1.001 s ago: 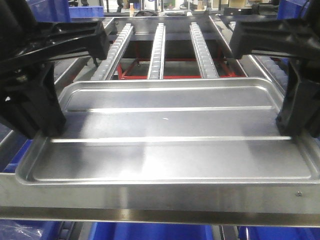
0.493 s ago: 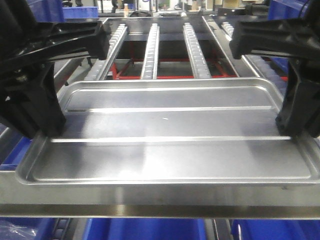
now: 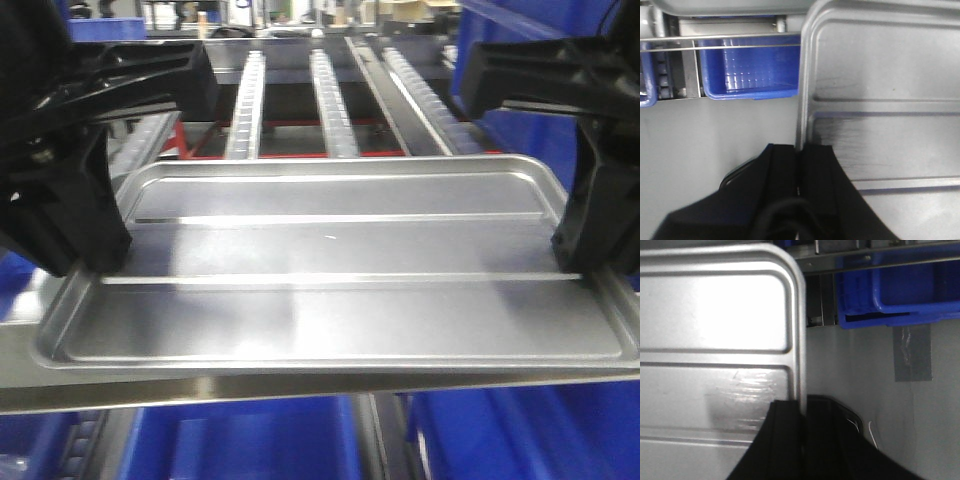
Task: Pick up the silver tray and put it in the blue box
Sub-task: 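Hold the tray level in both grippers while the base turns away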
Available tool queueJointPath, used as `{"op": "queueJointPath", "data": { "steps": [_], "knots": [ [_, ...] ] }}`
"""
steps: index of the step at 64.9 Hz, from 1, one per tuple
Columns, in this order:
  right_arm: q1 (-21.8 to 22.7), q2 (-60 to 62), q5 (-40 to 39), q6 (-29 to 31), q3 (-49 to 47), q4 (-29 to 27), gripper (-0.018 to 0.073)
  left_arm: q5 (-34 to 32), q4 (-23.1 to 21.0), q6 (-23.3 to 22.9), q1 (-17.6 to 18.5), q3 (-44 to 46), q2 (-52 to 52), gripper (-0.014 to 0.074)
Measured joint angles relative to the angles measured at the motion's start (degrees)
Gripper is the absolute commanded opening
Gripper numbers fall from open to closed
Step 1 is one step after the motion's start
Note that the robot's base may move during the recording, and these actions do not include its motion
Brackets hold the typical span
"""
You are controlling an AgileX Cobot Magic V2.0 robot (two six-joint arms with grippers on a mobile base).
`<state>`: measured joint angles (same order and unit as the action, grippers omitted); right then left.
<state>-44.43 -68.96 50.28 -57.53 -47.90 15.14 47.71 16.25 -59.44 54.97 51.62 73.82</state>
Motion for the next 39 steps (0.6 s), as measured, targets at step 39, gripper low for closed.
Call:
{"op": "queueJointPath", "data": {
  "steps": [39],
  "knots": [
    [0.0,0.0,0.0,0.0,0.0,0.1,0.0059,0.0,0.0,0.0,0.0,0.0,0.0,-0.0104]
  ]
}}
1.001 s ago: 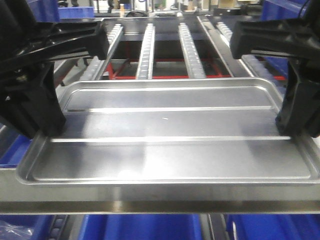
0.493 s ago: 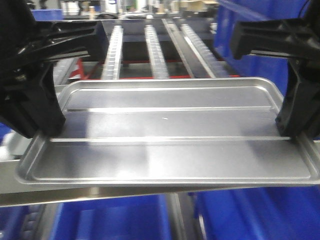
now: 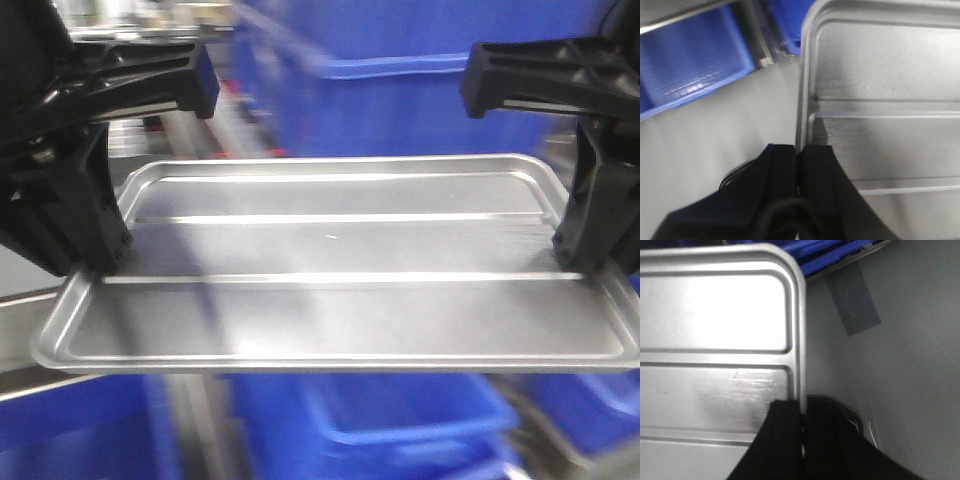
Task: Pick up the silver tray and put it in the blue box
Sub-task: 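Hold the tray level in both grippers while the base turns away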
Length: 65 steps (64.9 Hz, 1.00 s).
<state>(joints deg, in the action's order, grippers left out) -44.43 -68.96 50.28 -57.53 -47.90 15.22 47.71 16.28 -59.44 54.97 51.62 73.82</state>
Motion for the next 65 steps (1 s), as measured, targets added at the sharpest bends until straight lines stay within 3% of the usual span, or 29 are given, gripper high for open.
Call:
{"op": "queueJointPath", "data": {
  "steps": [65],
  "knots": [
    [0.0,0.0,0.2,0.0,0.0,0.0,0.0059,-0.1,0.0,0.0,0.0,0.0,0.0,-0.0104]
  ]
}}
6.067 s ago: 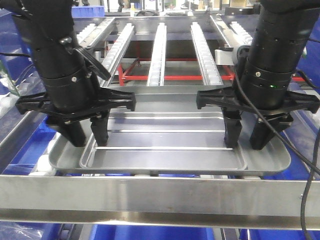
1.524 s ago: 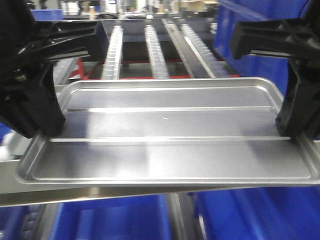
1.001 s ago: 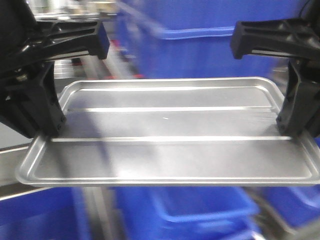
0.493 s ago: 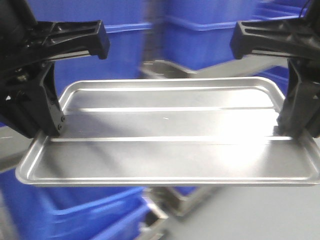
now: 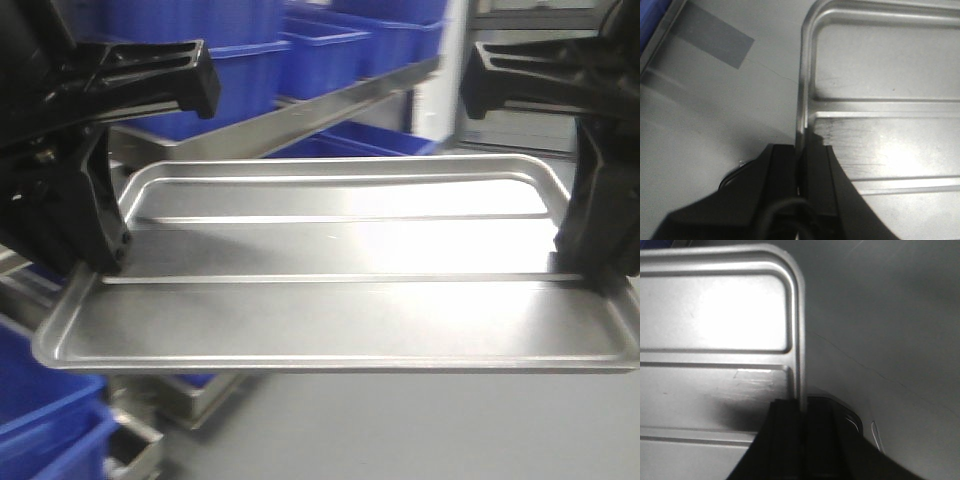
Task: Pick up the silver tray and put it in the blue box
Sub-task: 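Hold the tray level in both grippers while the base turns away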
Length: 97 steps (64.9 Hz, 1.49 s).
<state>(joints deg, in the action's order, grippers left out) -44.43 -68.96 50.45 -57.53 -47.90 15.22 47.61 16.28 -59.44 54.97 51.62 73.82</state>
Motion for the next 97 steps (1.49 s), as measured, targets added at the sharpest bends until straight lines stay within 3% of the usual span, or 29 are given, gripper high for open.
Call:
{"op": "queueJointPath", "data": {
  "steps": [97],
  "knots": [
    [0.0,0.0,0.2,-0.1,0.0,0.0,0.0059,-0.1,0.0,0.0,0.0,0.0,0.0,-0.0104]
  ]
}}
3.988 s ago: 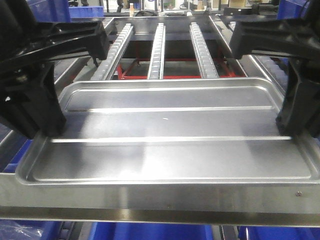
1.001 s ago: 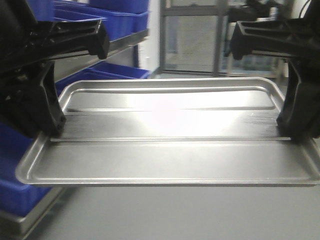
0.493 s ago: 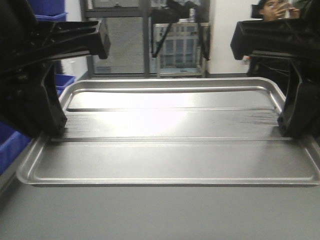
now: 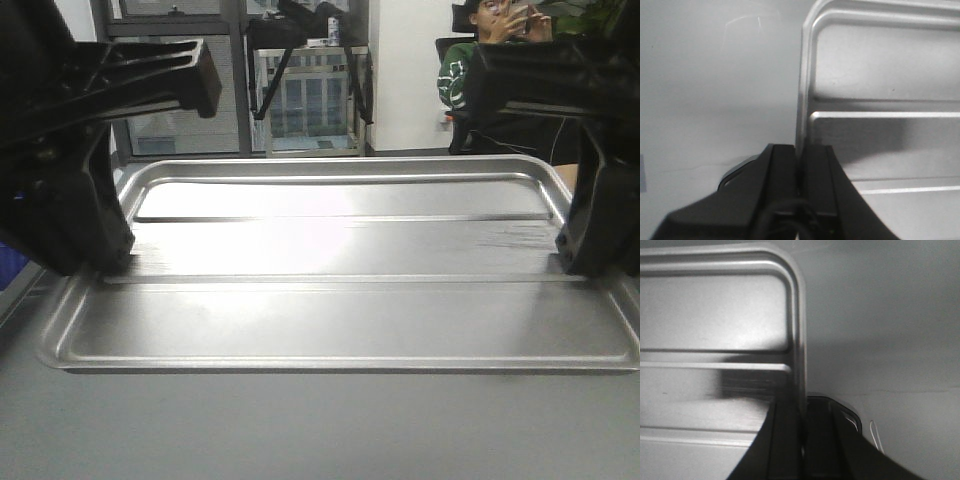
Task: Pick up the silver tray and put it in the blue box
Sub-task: 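Hold the tray level in both grippers while the base turns away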
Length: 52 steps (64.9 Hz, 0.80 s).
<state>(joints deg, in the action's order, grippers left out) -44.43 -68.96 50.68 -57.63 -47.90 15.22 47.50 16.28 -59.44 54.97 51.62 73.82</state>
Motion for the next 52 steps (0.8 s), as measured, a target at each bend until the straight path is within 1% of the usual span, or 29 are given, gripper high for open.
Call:
{"op": "queueJointPath", "data": {
  "steps": [52],
  "knots": [
    [0.0,0.1,0.0,0.0,0.0,0.0,0.0059,-0.1,0.0,0.0,0.0,0.0,0.0,-0.0104]
  ]
}}
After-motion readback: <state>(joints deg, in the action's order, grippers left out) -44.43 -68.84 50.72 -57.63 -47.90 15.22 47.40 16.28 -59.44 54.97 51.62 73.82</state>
